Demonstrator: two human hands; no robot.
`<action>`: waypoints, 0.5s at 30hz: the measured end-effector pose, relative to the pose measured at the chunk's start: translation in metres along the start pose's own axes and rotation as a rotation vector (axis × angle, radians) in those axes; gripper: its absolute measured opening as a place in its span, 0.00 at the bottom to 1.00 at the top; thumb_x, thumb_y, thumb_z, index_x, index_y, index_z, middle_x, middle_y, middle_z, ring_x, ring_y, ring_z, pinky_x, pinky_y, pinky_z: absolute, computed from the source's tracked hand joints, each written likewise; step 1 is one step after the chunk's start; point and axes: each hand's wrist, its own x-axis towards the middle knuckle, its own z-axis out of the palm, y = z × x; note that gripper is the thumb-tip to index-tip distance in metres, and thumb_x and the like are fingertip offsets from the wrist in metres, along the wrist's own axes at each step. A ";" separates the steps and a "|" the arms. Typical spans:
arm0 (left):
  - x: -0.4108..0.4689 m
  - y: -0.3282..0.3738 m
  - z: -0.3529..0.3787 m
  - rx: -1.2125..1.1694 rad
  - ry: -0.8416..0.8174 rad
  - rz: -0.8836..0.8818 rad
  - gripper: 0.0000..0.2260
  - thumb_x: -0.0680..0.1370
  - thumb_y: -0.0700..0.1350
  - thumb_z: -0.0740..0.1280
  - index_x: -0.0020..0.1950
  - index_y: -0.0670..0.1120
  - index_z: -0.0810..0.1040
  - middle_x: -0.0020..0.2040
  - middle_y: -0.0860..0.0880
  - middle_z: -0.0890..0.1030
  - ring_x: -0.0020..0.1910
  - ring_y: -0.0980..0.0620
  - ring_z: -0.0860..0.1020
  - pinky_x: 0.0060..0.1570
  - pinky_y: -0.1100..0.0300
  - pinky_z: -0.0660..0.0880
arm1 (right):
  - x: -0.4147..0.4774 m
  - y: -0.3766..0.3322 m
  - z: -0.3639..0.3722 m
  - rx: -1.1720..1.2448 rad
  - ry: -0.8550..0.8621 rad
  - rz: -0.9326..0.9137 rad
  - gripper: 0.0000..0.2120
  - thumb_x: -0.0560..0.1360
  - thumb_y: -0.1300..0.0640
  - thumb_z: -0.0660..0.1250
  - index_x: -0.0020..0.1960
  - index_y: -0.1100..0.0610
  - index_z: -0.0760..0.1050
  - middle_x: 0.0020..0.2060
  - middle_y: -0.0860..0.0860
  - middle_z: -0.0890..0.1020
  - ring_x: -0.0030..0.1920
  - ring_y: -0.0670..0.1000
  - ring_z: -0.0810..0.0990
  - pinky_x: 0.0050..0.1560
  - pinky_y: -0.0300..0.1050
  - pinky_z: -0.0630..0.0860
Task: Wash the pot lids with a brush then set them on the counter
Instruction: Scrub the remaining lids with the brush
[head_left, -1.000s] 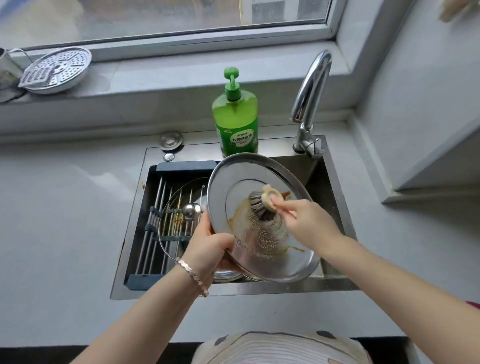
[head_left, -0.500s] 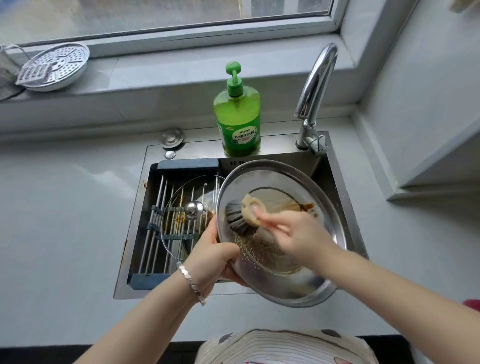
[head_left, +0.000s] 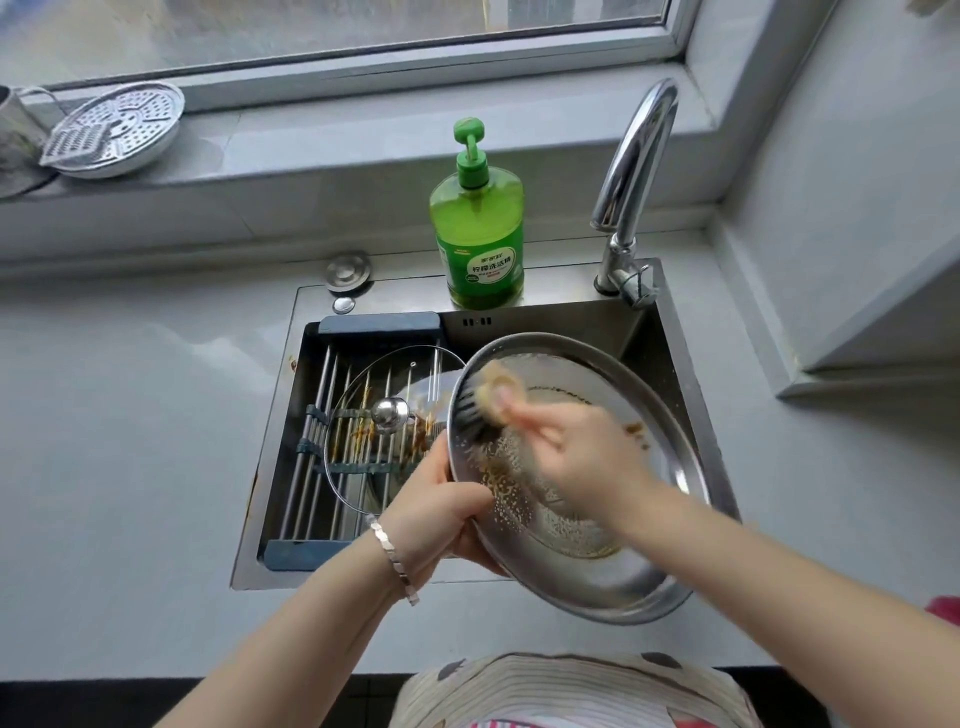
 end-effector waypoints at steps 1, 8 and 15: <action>0.000 0.001 -0.002 -0.008 0.006 0.007 0.27 0.65 0.31 0.60 0.63 0.44 0.67 0.40 0.44 0.80 0.30 0.48 0.81 0.28 0.49 0.79 | -0.010 -0.008 0.007 0.011 -0.045 -0.092 0.16 0.77 0.57 0.62 0.63 0.46 0.75 0.37 0.54 0.82 0.31 0.51 0.73 0.31 0.46 0.70; -0.006 0.004 -0.002 0.082 0.002 0.013 0.23 0.69 0.29 0.61 0.58 0.51 0.67 0.44 0.42 0.78 0.30 0.49 0.81 0.27 0.51 0.79 | 0.017 0.014 -0.011 -0.088 0.048 0.049 0.15 0.78 0.55 0.61 0.63 0.46 0.75 0.42 0.53 0.84 0.29 0.46 0.69 0.28 0.38 0.62; -0.009 0.005 -0.004 0.057 0.011 0.009 0.26 0.62 0.32 0.61 0.59 0.49 0.68 0.38 0.46 0.79 0.27 0.50 0.80 0.25 0.54 0.77 | 0.023 0.014 -0.010 -0.098 0.057 0.011 0.16 0.78 0.55 0.62 0.64 0.45 0.74 0.44 0.55 0.84 0.33 0.51 0.72 0.34 0.42 0.64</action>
